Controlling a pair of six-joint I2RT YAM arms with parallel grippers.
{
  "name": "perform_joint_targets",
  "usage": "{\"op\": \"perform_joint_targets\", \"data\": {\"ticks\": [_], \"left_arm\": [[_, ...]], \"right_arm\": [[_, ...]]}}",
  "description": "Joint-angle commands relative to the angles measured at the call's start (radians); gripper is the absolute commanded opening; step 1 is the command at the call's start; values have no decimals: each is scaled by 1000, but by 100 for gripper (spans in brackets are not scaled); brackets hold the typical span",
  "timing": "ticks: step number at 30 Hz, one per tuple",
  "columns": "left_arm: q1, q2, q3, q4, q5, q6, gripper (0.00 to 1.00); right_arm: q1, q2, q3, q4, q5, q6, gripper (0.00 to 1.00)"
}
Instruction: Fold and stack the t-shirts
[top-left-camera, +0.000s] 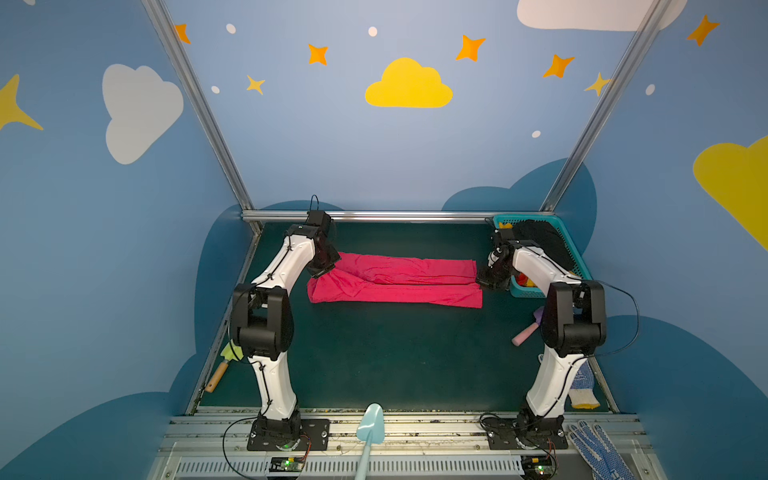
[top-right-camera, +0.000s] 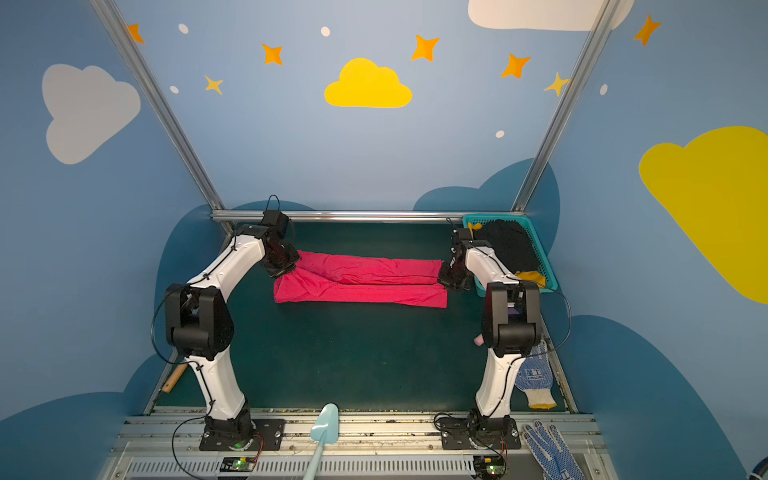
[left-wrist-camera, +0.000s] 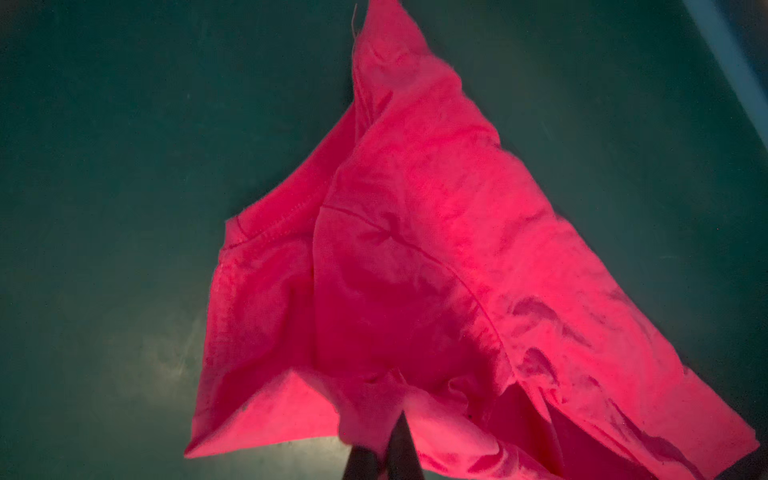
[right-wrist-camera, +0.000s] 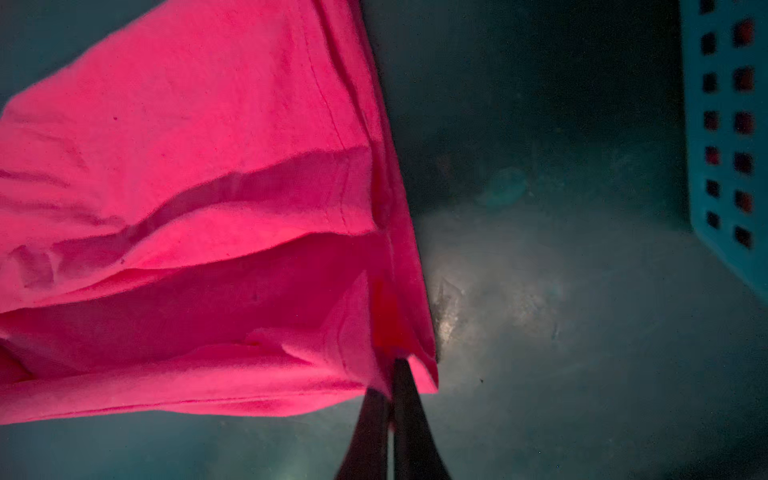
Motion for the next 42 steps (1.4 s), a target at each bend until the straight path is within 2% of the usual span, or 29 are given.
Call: {"op": "perform_joint_targets", "data": {"ticks": [1,8,14,18,23,24,28,35,38,42], "left_arm": [[17,53,60,-59,-4,40,5],[42,189,194,-64,39,54,5],[53,294,309,-77,59,69,10],[55,349,390,-94,67,80,19],[57,361,448,-122,54,85,49],[57,350,448,-121,50,85,51],[54,268,404,-118,21,86,61],[-14,98,145,-97,53,79,63],[-45,86,67,-78,63,67,66],[-63,121,36,-55,104,49,66]], "right_arm": [[-10,46,54,-62,-3,-21,0],[-17,140,152,-92,-4,-35,1],[-17,189,201,-101,-18,-47,11],[-17,194,214,-103,-22,-47,23],[-13,154,209,-107,-29,-45,43],[-11,142,207,-105,-31,-47,46],[0,83,193,-106,-29,-53,55],[25,-44,123,-86,-19,-47,61],[42,-87,91,-73,-26,-44,61],[63,-132,59,-67,-24,-44,61]]}}
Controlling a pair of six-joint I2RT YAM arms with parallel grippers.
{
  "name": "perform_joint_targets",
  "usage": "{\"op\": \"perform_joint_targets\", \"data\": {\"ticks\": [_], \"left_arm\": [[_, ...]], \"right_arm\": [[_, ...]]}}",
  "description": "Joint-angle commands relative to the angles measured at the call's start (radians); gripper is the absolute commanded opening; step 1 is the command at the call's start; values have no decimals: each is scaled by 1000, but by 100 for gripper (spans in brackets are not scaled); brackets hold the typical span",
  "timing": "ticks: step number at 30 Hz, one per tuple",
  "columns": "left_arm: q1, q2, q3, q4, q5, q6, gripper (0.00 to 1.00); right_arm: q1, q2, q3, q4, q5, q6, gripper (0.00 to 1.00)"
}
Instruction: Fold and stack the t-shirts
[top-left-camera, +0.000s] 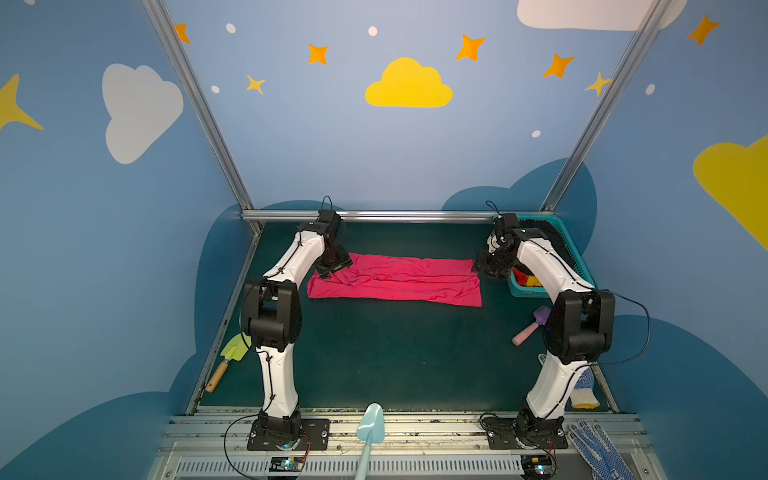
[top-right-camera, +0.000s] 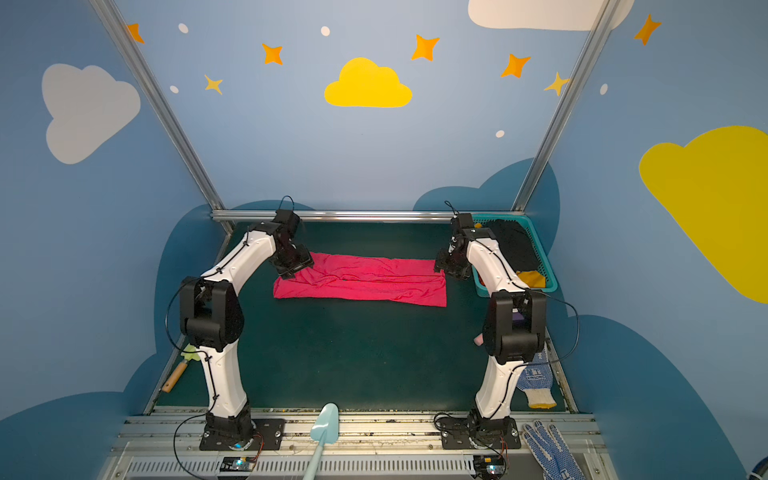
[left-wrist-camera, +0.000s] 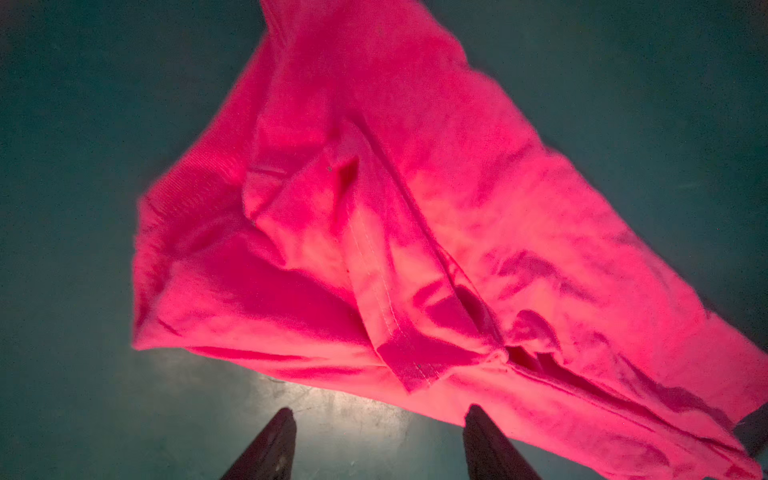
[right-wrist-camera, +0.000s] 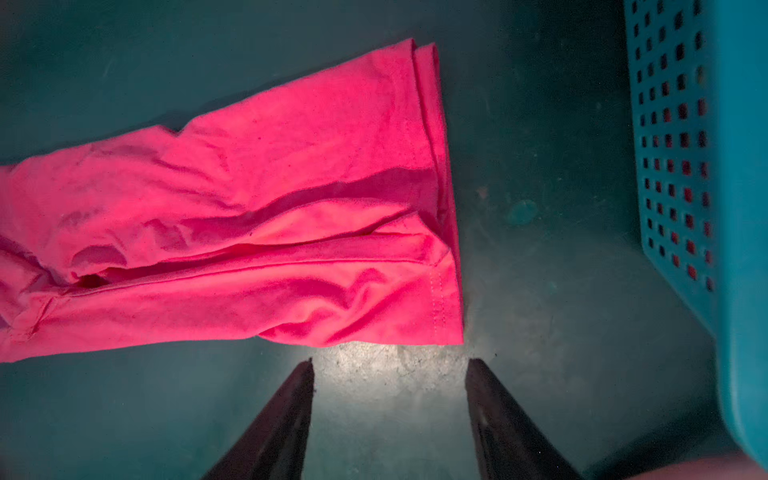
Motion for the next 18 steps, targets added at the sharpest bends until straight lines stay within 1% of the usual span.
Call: {"op": "perform_joint_targets", "data": {"ticks": [1,4,7,9,13,18], "left_arm": [[-3,45,-24,20,36,-23,66],[-10,74,-23,38,56,-33,65],[-14,95,-25,69,52,-41,65],[-14,113,-18,93,52,-47,62],[-18,159,48,75,65,-46,60],[-28,177,84,69,82,-42,57]], "right_arm": [[19,-42,-36,4,-2,-1,61],[27,-74,-67,15,-4,2,61],[28,-92,-91,22,-4,5,61],[30,-96,-100,29,-4,7,61],[29,-95,-105,30,-10,10,61],[32,-92,-117,39,-18,15,60]]}}
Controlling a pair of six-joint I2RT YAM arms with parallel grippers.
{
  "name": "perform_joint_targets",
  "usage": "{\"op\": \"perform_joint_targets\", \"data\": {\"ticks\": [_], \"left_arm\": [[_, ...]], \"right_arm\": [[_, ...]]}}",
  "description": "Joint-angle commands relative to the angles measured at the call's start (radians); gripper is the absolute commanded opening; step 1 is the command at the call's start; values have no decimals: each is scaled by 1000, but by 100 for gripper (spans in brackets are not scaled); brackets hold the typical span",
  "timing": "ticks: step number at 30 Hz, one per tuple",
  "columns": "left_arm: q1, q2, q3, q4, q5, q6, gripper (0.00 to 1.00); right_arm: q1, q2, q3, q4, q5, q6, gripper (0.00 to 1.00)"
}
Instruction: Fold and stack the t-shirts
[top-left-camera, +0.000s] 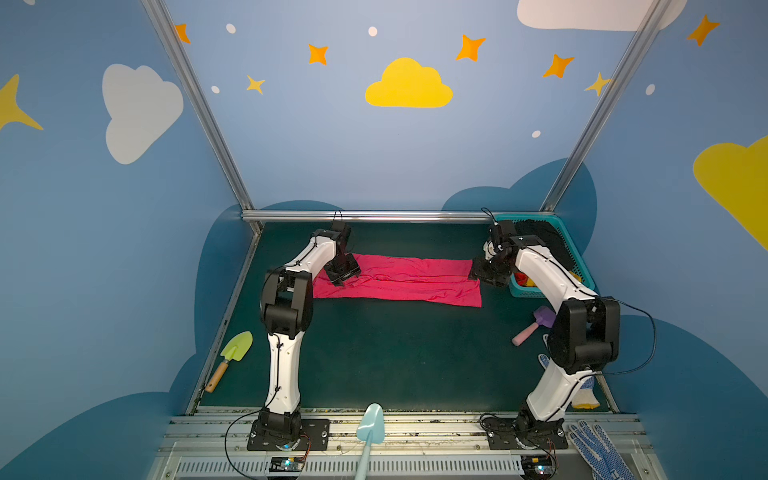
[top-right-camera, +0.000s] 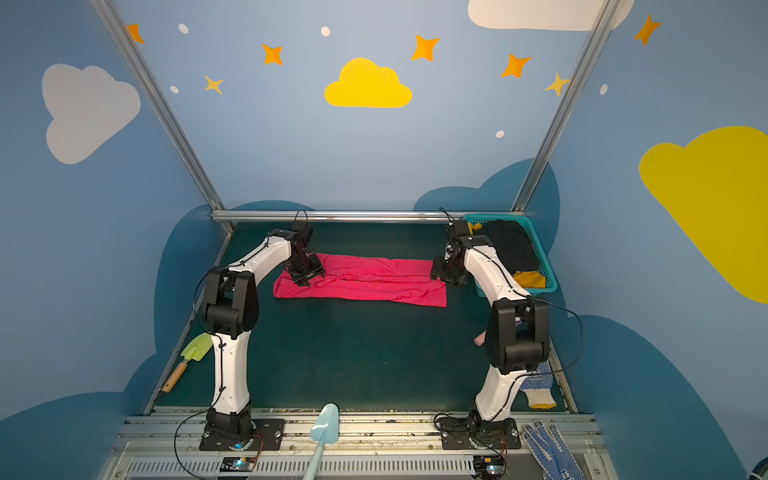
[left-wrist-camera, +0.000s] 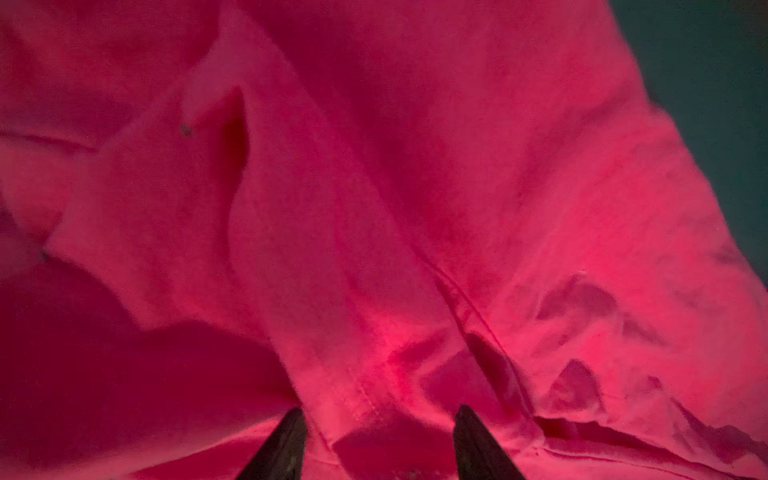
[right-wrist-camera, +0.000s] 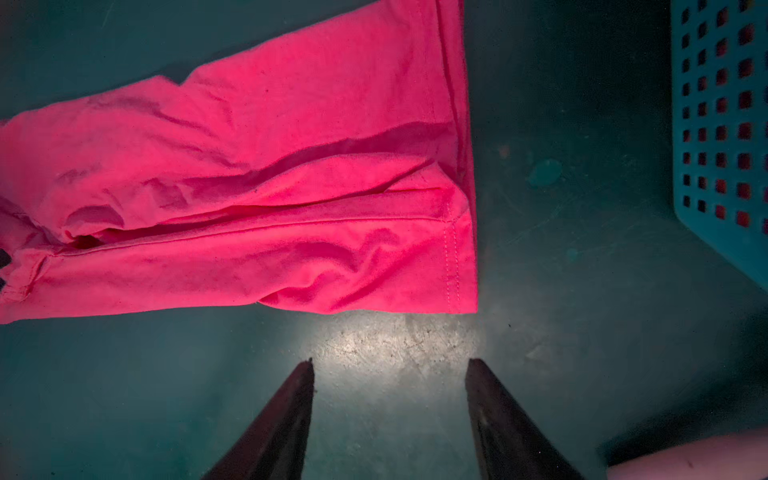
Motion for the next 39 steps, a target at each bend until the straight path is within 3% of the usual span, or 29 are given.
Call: {"op": "perform_joint_targets", "data": {"ticks": [1,12,18,23,28,33,39], "left_arm": [[-10,13,33,-9,15,-1,56],[-22,37,37,-34,76,0,50],[-26,29,35,-38,73,-9,21],[-26,32,51,-44,64,-1,5],[-26,103,191,-105,56,46,5],[-27,266,491,-266,70,148,6],[-31,425,753,-422,112,251,18]], "right_arm": [[3,-24,-15,9,-18,8,60],[7,-20,-29,21,-29,16,60],[7,-25,-39,26,-30,19,59],[8,-26,-45,29,-29,20,58],[8,-14,-47,30,-33,19,58],[7,-1,-44,27,-35,19,58],[8,17,-39,19,-39,17,58]]}}
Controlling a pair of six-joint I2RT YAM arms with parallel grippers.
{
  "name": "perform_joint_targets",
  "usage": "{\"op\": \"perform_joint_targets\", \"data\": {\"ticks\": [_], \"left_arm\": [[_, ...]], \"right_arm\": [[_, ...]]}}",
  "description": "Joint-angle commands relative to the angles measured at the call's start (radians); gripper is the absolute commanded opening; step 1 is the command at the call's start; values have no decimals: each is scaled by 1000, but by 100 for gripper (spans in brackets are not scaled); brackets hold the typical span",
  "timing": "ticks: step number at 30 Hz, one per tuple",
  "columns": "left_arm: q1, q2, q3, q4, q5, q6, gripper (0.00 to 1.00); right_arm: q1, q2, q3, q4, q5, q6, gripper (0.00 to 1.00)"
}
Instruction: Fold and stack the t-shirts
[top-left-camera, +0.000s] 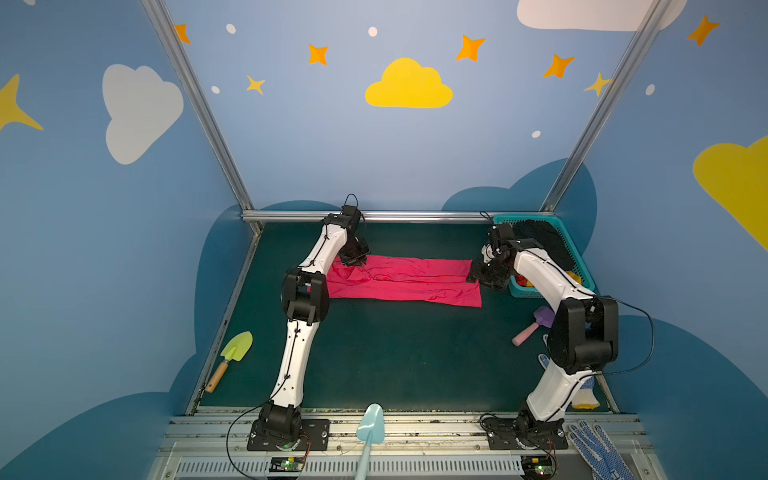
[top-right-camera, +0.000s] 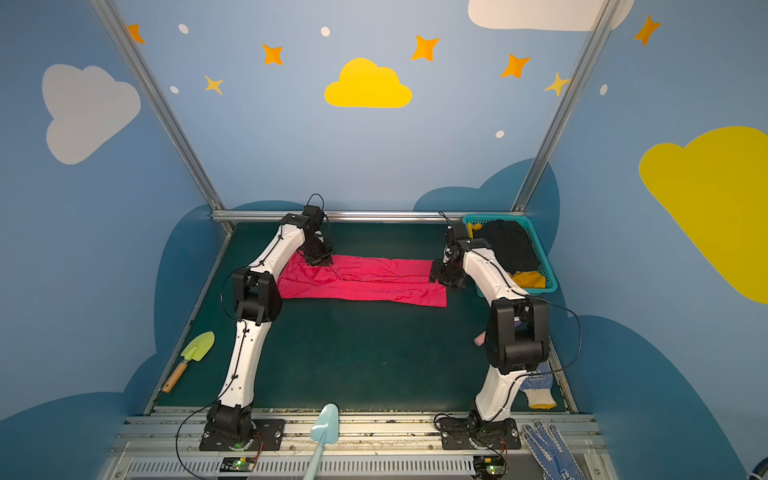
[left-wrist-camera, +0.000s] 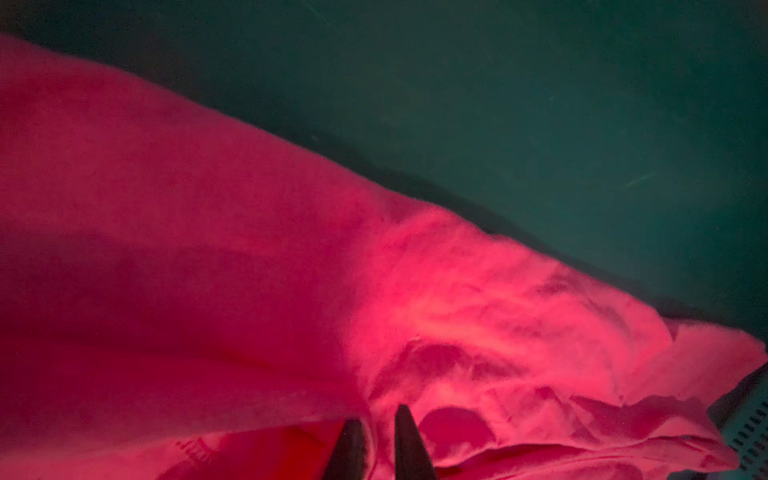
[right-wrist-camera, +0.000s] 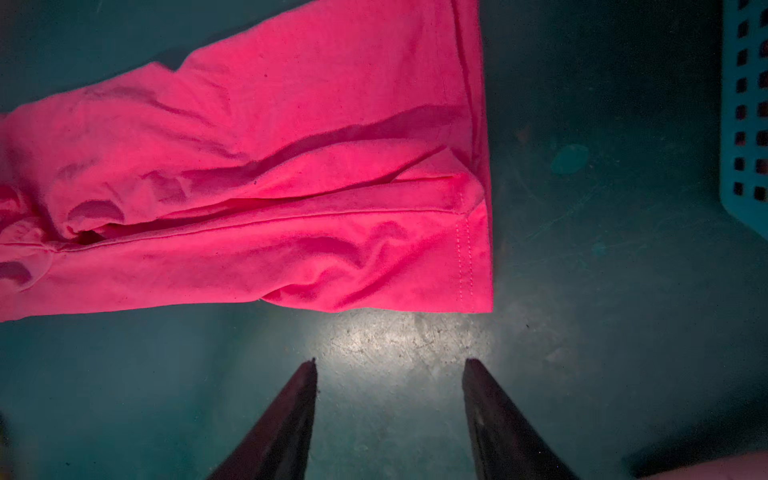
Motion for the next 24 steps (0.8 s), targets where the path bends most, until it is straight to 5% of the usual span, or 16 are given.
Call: {"op": "perform_joint_targets", "data": {"ticks": [1,12,16,21,24], "left_arm": [[-4,45,60,-131,37,91,18],[-12,14,16,67,244,167,26],[-10,33,58,80,263,161,39],[8,24,73,47,253,152,70],[17,-3,68,22,239,151,77]], "right_arm": [[3,16,-1,-11,-10,1,58],[7,6,0,-24,-10,0,58],[8,-4,-7,-29,-8,0,58],[10,-10,-2,-40,-13,-8,58],[16,-13,-2,-35,-20,-7,58]]}}
